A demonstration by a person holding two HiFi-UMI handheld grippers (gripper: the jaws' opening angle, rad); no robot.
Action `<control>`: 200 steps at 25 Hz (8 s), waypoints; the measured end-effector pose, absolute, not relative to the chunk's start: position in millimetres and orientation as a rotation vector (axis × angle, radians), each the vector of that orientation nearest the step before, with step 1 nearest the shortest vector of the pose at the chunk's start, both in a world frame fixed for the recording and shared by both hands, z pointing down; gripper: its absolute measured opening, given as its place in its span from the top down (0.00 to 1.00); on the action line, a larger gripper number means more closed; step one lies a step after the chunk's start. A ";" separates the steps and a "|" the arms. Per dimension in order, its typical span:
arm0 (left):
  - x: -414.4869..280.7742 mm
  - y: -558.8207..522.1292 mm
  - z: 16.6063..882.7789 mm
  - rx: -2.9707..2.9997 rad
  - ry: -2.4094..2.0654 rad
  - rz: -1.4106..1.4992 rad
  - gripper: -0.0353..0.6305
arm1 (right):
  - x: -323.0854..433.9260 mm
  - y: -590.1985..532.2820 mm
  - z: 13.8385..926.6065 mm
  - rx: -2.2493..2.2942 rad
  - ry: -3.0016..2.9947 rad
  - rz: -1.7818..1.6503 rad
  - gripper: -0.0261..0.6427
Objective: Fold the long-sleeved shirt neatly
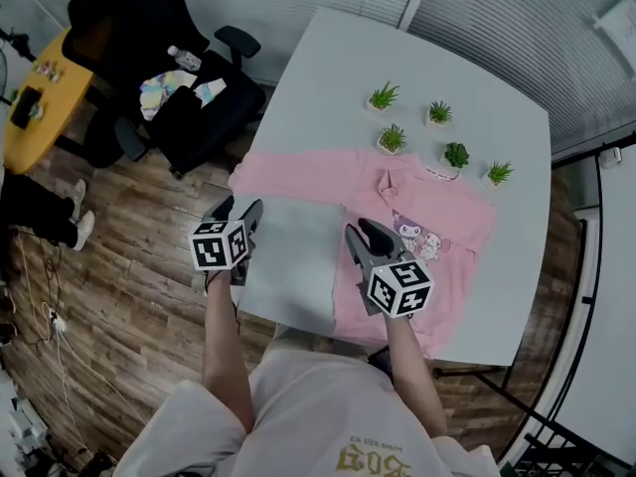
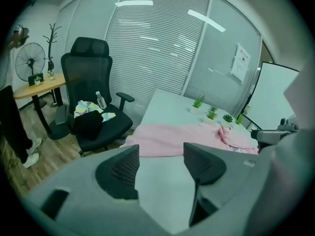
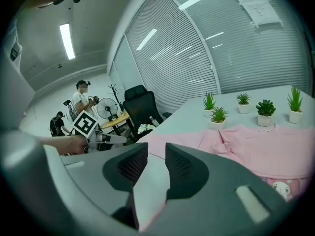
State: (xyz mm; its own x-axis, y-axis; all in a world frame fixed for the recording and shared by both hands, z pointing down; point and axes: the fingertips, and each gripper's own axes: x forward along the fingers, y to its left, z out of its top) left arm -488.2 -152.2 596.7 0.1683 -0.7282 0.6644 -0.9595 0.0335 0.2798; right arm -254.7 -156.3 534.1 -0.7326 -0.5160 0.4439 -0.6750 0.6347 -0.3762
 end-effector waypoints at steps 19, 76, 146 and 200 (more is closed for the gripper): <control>-545.8 -201.7 683.8 1.639 -1.488 0.425 0.59 | -274.0 -169.1 572.1 1.065 -2.413 0.841 0.81; -459.3 -213.8 584.3 1.888 -1.566 0.464 0.92 | -183.7 -180.7 519.0 1.458 -2.441 0.817 0.83; -76.2 -265.9 556.4 2.195 -1.368 0.555 0.91 | 42.7 -172.5 514.8 1.511 -2.516 0.927 0.83; 20.9 -248.5 574.0 2.297 -1.151 0.694 0.63 | 82.3 -168.4 534.0 1.433 -2.607 0.997 0.84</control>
